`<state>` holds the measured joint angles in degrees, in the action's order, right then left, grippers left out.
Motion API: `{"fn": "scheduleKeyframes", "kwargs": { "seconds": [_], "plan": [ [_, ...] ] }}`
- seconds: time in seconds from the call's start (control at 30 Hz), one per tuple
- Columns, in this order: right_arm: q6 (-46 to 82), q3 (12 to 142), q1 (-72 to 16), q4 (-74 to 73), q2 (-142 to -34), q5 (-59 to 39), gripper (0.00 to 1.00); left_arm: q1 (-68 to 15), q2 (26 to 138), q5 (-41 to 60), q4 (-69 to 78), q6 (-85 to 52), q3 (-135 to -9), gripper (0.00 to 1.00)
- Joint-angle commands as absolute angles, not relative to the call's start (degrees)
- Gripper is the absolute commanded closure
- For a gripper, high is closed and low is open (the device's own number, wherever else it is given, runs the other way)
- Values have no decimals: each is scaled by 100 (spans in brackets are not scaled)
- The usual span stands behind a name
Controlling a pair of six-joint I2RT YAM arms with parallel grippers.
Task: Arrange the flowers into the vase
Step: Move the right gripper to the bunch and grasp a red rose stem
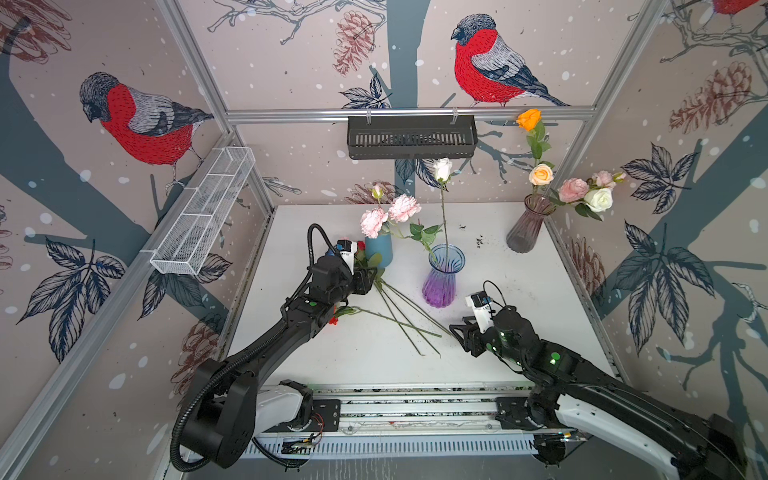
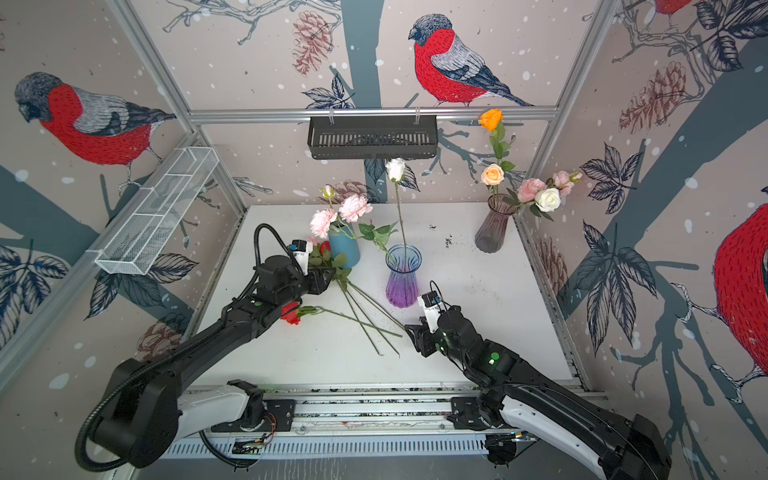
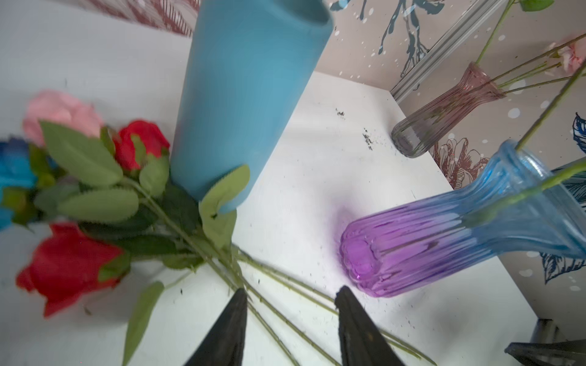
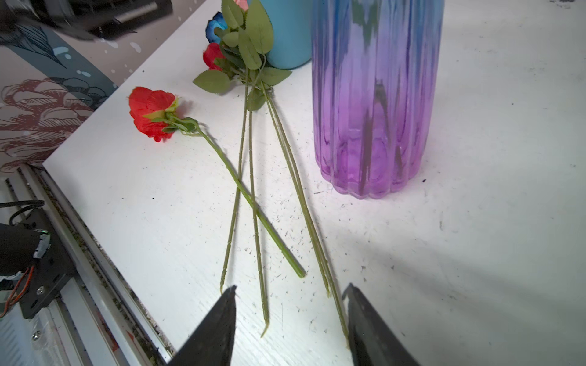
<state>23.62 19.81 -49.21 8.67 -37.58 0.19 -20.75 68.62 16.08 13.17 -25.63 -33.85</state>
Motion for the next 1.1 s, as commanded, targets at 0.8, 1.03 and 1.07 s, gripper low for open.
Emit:
{"fn": "scheduleKeyframes", "kwargs": {
  "seconds": [0.8,1.03,1.07],
  "plan": [
    [1451,4535,-5972,1018,-7927,270,55,-959,6536,3160,2927,-4275,-2381,55],
    [979,6212,-5985,1637,-9976,9,61,-932,5376,2862,2417,-3781,-2358,49],
    [927,6372,-5999,1711,-10171,-49,61,-932,5237,2813,2264,-3696,-2408,49]
  ]
}}
